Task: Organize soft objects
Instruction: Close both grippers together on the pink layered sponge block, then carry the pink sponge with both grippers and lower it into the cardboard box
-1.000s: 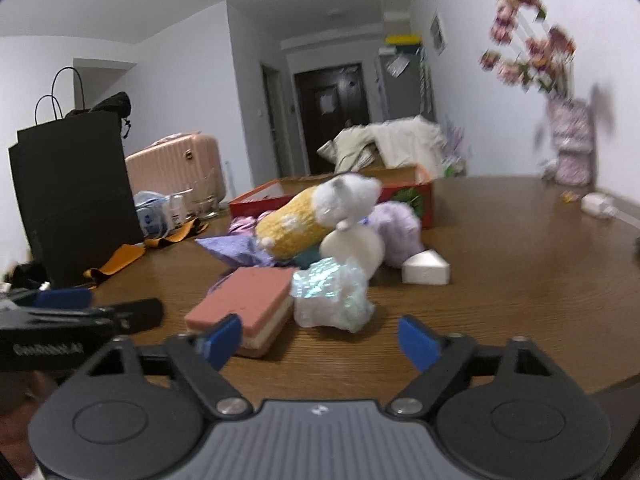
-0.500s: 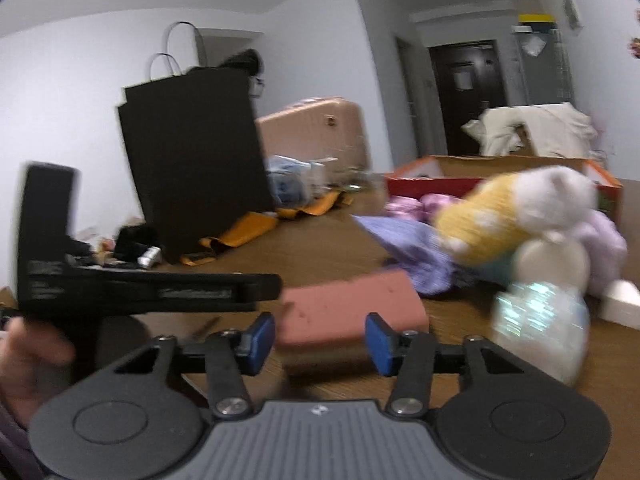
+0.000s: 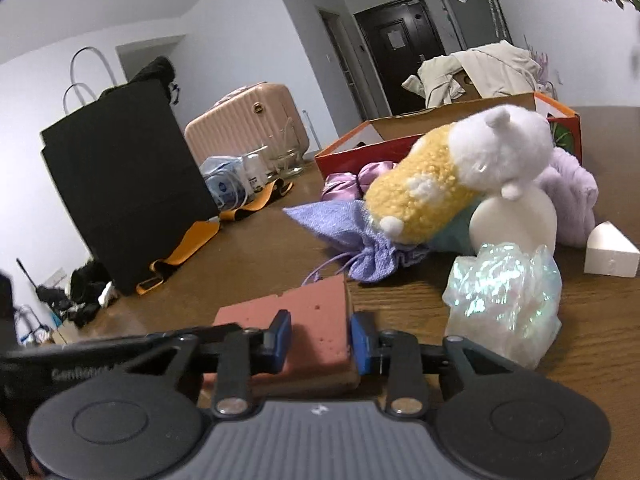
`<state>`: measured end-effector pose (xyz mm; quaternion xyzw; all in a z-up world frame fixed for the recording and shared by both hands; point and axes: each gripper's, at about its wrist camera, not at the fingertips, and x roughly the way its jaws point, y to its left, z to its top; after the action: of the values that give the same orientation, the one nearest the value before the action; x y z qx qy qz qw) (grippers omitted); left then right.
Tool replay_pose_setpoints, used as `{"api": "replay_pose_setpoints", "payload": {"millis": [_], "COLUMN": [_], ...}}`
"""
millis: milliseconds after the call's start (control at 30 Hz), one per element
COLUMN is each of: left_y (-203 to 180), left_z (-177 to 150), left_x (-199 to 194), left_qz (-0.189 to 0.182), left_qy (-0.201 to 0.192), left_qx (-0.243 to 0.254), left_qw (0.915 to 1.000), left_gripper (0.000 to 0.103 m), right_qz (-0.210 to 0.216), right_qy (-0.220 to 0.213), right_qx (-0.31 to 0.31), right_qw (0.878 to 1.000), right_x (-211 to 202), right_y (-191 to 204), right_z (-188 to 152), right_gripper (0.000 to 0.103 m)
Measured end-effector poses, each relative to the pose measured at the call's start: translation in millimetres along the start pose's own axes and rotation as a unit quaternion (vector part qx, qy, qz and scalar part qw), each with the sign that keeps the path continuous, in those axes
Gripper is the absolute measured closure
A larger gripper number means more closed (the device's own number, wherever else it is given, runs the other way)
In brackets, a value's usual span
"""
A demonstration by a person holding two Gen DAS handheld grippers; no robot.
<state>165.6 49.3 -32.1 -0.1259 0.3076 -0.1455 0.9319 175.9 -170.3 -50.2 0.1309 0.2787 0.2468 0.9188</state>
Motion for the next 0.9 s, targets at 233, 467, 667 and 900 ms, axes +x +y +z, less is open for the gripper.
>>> {"api": "replay_pose_setpoints", "payload": {"millis": [233,467,667,900], "left_y": [3,4,-8,-29], "left_z": [-8,-5,39,149], "left_x": [-12,-18,-20,24], "left_qz": [-0.008,-0.039,-0.061,-0.077], "left_qy": [0.004,0.007,-0.04,-0.069], "left_qx": [0.004,0.007,0.007,0.022], "left_qw": [1.0,0.9992,0.9973,0.9944], "left_gripper": [0.04,0.068,0.069,0.069], "right_qz": [0.007,0.006,0.004,0.005], "right_qy": [-0.003,-0.005,-0.05,-0.083], "right_qx": [0.038,0.056,0.04,0.015], "right_qw": [0.999,0.998,0.998,0.996], "right_x": [-35,-32,-42,-16], "right_y": [2,-1,3,-25], "right_z": [-20,-19,16,128], "right_gripper": [0.072,0.072,0.072,0.072]}}
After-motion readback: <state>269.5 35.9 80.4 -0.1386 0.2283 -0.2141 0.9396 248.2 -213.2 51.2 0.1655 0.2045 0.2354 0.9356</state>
